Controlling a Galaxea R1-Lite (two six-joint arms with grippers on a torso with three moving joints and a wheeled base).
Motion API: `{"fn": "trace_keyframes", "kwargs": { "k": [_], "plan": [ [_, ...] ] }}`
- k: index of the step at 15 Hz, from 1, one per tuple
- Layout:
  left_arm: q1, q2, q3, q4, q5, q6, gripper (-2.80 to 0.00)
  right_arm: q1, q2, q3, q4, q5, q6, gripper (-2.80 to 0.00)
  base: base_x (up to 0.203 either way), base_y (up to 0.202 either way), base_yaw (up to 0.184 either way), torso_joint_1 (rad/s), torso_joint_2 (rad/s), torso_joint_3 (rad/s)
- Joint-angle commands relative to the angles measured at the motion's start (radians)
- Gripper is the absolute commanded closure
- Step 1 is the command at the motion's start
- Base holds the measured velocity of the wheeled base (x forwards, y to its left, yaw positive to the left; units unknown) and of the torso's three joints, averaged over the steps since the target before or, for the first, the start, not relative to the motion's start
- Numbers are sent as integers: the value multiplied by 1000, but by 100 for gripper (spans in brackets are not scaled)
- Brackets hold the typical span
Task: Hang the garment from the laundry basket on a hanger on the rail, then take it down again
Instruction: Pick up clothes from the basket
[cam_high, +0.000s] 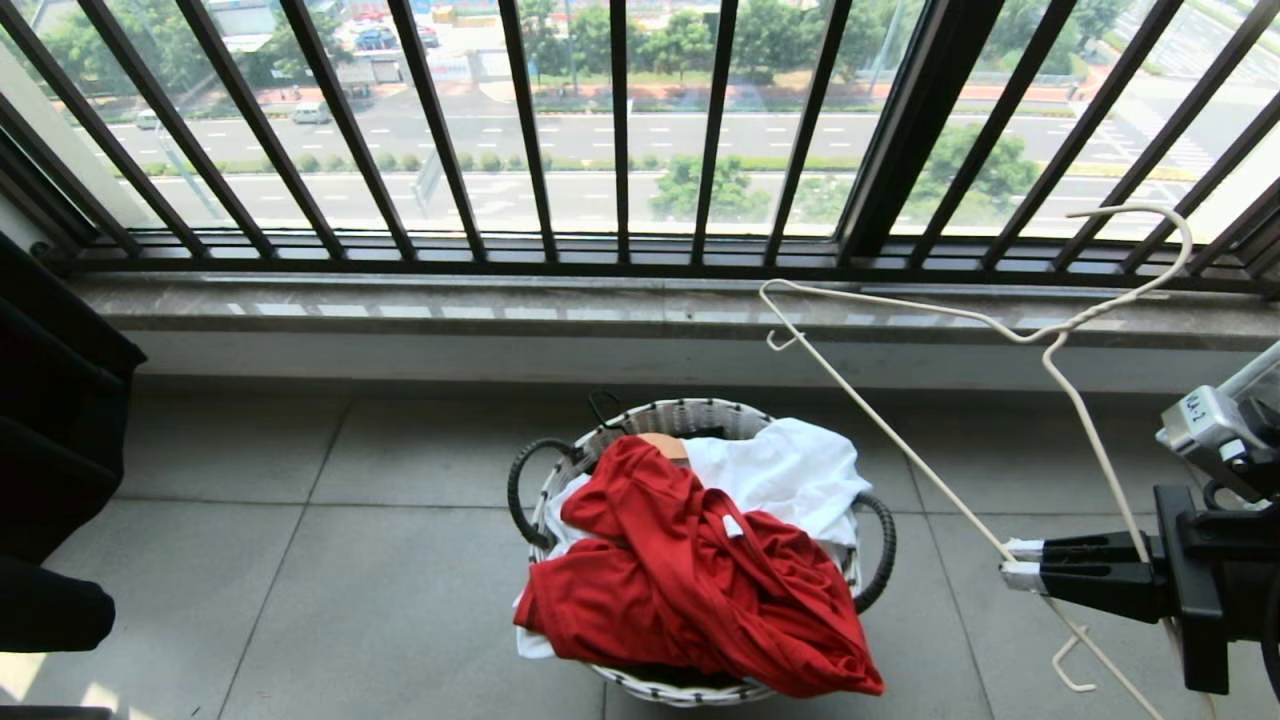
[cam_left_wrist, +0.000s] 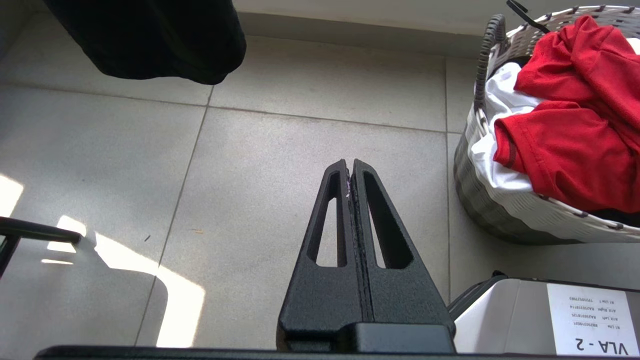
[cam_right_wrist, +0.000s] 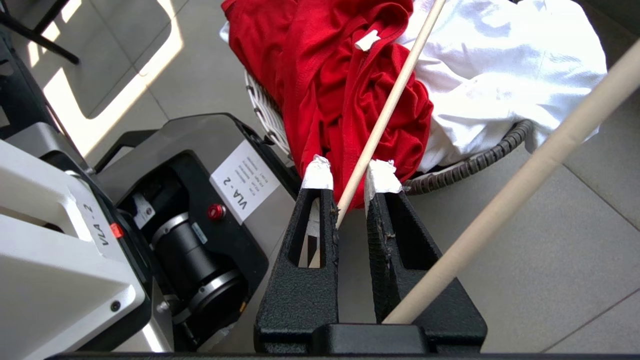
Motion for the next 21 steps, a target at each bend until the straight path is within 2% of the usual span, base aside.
{"fn": "trace_keyframes", "kwargs": {
  "k": [1,6,10,14,21],
  "plan": [
    [0,1,0,0,0,-1,0,0,-1,-4,-19,5,20,0,0,0,0,5,1,-191],
    [0,1,0,0,0,-4,0,0,-11,7,-58,12,34,0,0,0,0,4,0,-162],
    [0,1,0,0,2,-2,0,0,-20,-5,-80,12,78,0,0,0,0,0,5,-36],
    [0,1,0,0,1,-5,0,0,-87,-8,-134,12,173,0,0,0,0,1,0,-39],
    [2,1,-19,0,2,-5,0,0,-134,-15,-137,9,178,0,0,0,0,0,0,0]
  ]
}}
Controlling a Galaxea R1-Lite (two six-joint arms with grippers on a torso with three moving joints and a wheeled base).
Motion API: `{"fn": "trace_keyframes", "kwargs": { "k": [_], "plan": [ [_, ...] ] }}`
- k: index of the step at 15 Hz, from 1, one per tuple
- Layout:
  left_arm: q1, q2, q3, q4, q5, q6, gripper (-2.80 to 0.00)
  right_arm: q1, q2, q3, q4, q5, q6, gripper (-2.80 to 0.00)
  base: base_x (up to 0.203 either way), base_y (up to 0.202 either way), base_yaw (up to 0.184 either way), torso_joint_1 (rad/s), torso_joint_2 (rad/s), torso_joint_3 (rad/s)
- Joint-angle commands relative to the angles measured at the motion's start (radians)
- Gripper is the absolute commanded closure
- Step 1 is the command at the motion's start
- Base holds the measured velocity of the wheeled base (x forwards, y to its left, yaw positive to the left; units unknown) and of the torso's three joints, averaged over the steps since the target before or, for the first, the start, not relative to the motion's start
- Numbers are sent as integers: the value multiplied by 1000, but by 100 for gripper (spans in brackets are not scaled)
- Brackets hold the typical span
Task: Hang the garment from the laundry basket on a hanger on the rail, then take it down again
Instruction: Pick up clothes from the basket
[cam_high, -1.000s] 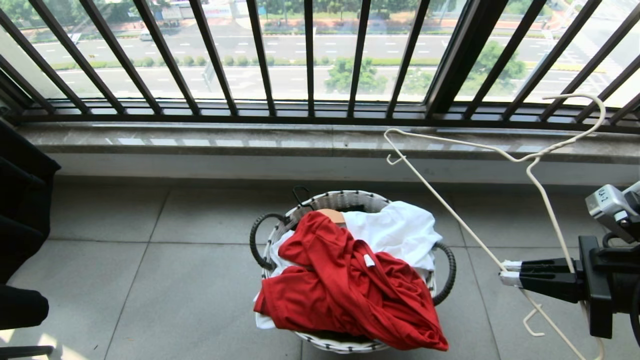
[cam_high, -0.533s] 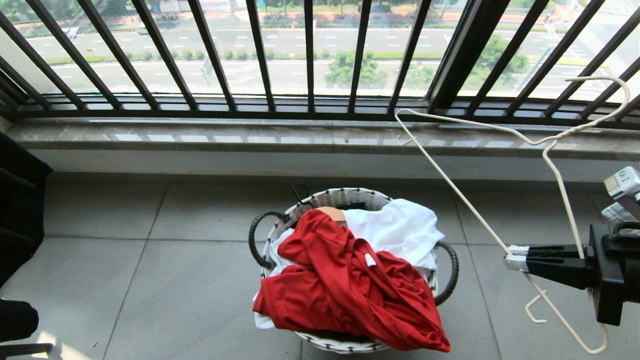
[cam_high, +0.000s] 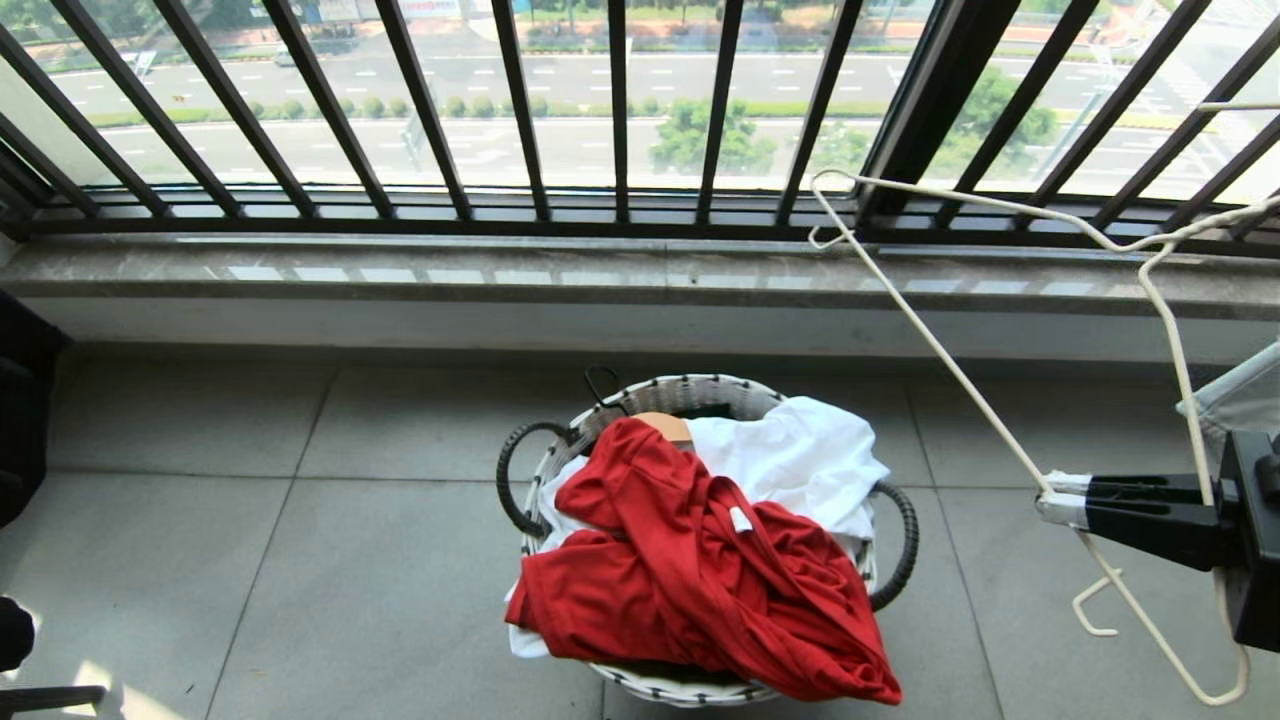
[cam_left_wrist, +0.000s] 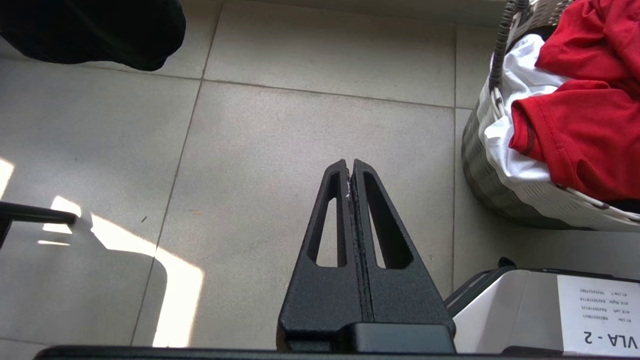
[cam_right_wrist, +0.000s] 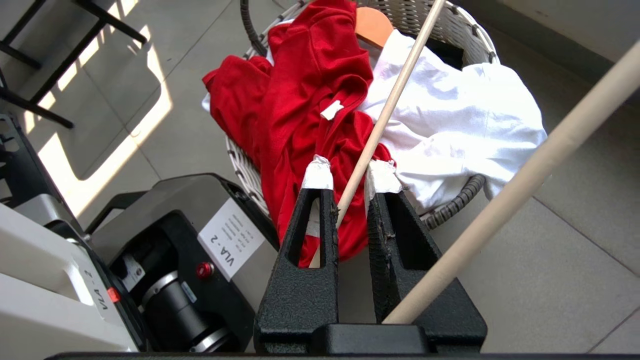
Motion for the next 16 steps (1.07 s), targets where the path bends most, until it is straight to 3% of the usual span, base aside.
{"fn": "trace_keyframes", "kwargs": {
  "k": [1,5,10,12,14,16],
  "plan": [
    [0,14,-54,-2,0,-1,0,0,-15,-7,4,3,-2,0,0,0,0,0,0,0],
    [-1,292,-255,0,-43,-2,0,-6,-16,-10,-1,2,-2,0,0,0,0,0,0,0],
    [-37,769,-557,4,-318,1,0,-45,-18,-29,-1,2,1,0,0,0,0,0,0,0],
    [-169,959,-668,4,-357,-1,0,-75,-18,-42,-2,3,26,0,0,0,0,0,0,0],
    [-315,1163,-786,2,-340,-4,0,-84,-12,-61,-5,6,90,0,0,0,0,0,0,0],
    [-419,1382,-926,2,-324,-15,0,-89,-10,-62,-16,5,94,0,0,0,0,0,0,0]
  ]
}}
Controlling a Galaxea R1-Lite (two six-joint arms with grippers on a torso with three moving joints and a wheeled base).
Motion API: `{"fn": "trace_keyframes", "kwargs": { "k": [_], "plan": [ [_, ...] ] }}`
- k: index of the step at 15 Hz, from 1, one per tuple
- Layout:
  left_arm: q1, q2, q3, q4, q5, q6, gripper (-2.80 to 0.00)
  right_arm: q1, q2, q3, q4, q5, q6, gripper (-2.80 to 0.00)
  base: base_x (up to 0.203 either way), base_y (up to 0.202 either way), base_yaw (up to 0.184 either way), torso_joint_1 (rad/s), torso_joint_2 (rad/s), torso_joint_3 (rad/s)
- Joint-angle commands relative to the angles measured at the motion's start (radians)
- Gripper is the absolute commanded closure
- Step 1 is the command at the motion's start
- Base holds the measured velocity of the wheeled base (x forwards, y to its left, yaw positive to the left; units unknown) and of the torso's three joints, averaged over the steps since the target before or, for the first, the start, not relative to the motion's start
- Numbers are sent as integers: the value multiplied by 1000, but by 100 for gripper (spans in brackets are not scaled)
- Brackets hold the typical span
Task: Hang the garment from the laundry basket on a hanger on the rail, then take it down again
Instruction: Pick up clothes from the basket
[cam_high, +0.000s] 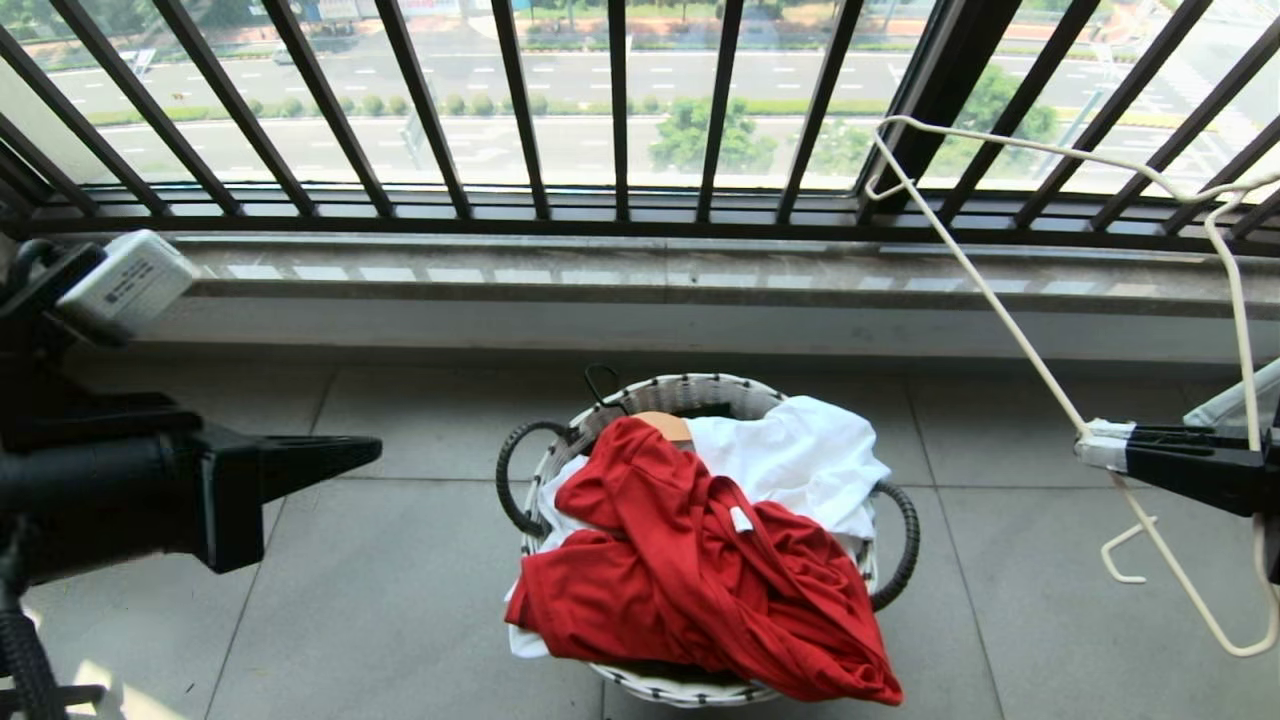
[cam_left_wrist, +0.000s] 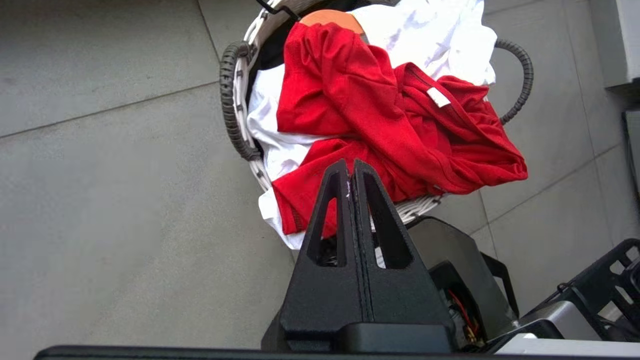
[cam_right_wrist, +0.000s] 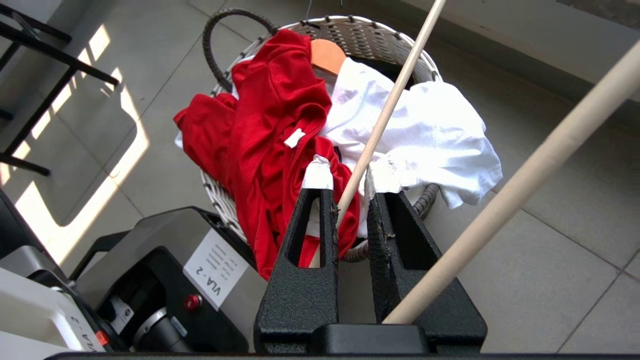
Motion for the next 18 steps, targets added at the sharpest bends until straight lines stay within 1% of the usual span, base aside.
{"fn": "trace_keyframes", "kwargs": {
  "k": [1,5,7,9,10,12,14,16,17,18],
  "plan": [
    [-96,325,-142,1,4,-6,0,-17,4,-4,-3,5,-1,0,0,0,0,0,0,0],
    [-217,722,-475,11,17,-16,0,-76,29,-31,-4,7,-1,0,0,0,0,0,0,0],
    [-275,868,-683,77,24,-17,0,-95,40,-33,-7,7,-1,0,0,0,0,0,0,0],
    [-318,978,-862,173,59,-15,0,-101,55,-37,-16,8,0,0,0,0,0,0,0,0],
    [-332,1021,-929,216,78,-12,0,-103,63,-40,-17,8,-1,0,0,0,0,0,0,0],
    [-345,1081,-1013,301,95,5,0,-109,70,-43,-17,8,-1,0,0,0,0,0,0,0],
    [-348,1116,-1029,317,99,45,0,-111,73,-43,-17,8,0,0,0,0,0,0,0,0],
    [-350,1111,-1028,319,99,49,0,-109,71,-43,-17,8,-1,0,0,0,0,0,0,0],
    [-350,1102,-1025,320,99,56,-280,-111,71,-46,-17,8,0,0,0,0,0,0,0,0],
    [-350,1087,-1025,322,99,58,-280,-111,71,-48,-17,8,0,0,0,0,0,0,0,0]
  ]
}}
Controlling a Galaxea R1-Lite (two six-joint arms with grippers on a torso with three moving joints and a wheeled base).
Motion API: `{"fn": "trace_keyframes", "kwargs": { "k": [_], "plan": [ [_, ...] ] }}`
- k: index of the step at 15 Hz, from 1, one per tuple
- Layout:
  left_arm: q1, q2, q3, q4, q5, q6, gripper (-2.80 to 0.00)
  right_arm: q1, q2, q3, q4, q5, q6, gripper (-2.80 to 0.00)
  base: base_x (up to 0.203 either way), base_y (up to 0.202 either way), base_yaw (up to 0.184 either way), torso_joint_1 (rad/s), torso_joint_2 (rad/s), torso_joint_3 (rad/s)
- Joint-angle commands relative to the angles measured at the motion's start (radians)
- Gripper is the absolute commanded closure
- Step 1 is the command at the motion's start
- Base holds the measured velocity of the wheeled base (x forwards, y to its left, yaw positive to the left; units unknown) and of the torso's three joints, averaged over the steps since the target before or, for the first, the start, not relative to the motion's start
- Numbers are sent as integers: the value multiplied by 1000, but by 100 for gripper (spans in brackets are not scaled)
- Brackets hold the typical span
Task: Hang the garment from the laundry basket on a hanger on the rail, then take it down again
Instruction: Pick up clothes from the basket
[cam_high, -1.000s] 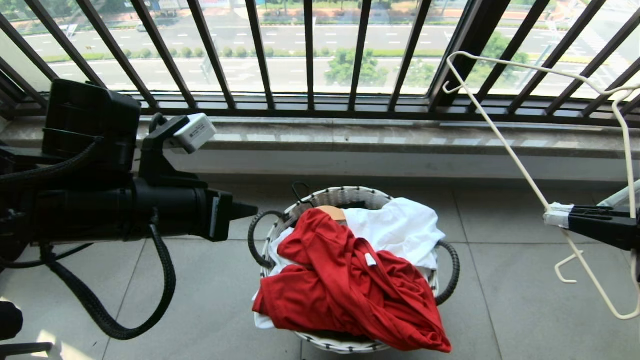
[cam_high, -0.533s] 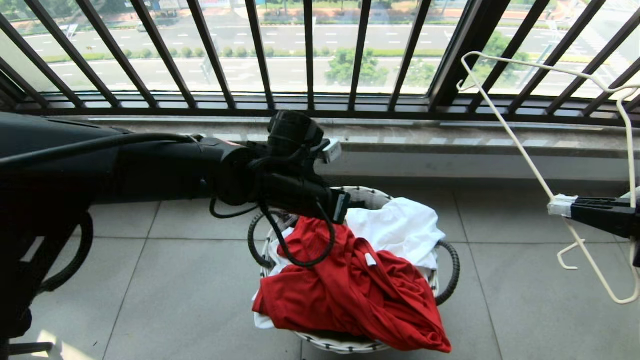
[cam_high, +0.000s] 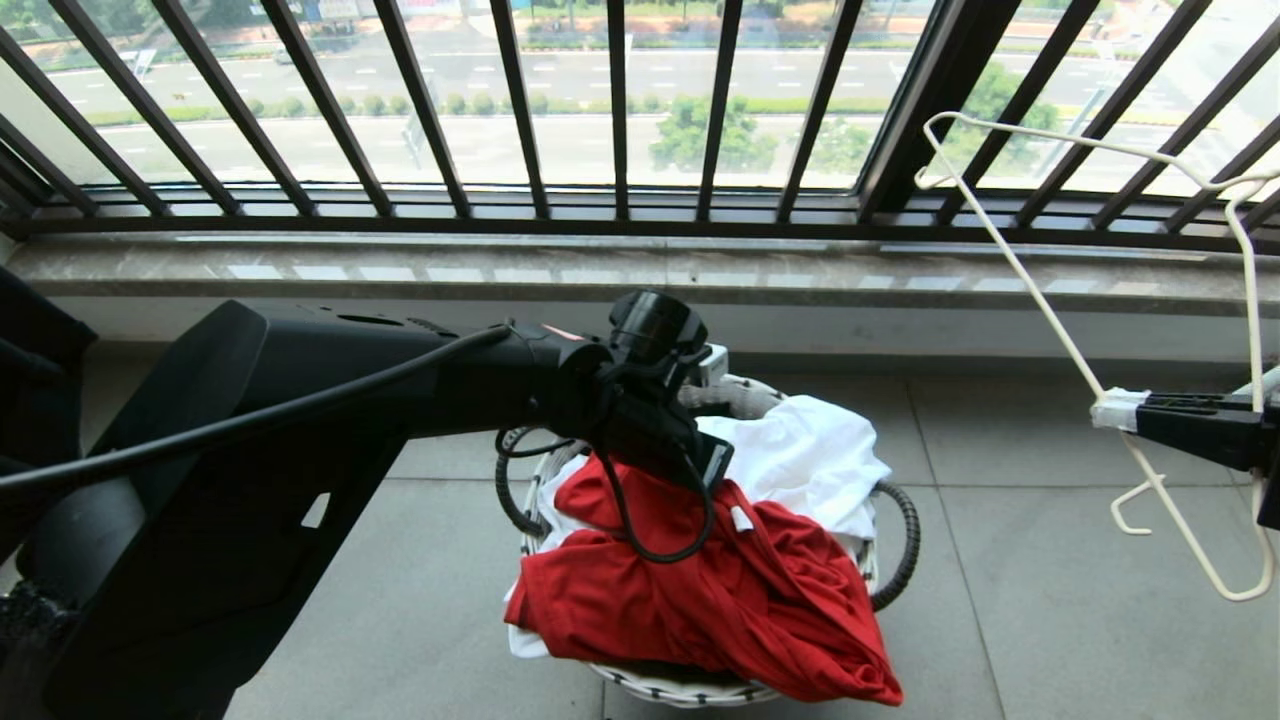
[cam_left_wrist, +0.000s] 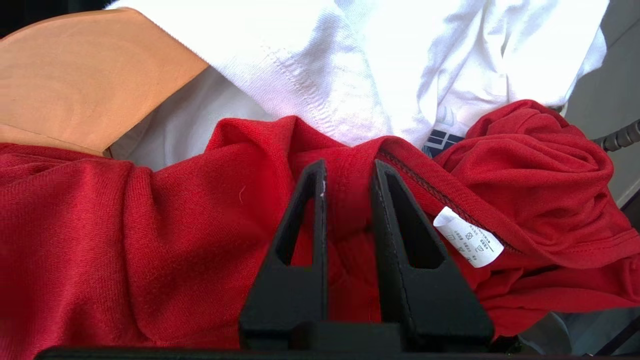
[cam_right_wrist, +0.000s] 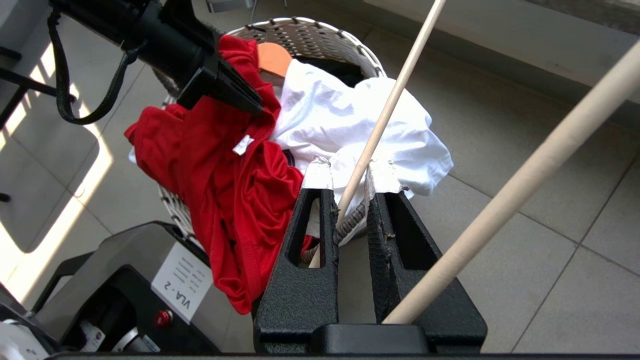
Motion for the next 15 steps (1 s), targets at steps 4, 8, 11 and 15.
{"fn": "trace_keyframes", "kwargs": {
  "k": [4,8,11,15],
  "plan": [
    [-2,-20,4,5,24,22,-280,-2,2,-3,-1,5,-2,0,0,0,0,0,0,0],
    [-1,-6,31,3,99,97,-280,-11,3,-6,-1,5,0,0,0,0,0,0,0,0],
    [-1,3,31,3,186,153,-280,-12,2,-8,-1,5,0,0,0,0,0,0,0,0],
    [-1,8,31,2,242,200,-280,-22,-3,-12,-1,6,1,0,0,0,0,0,0,0]
  ]
}}
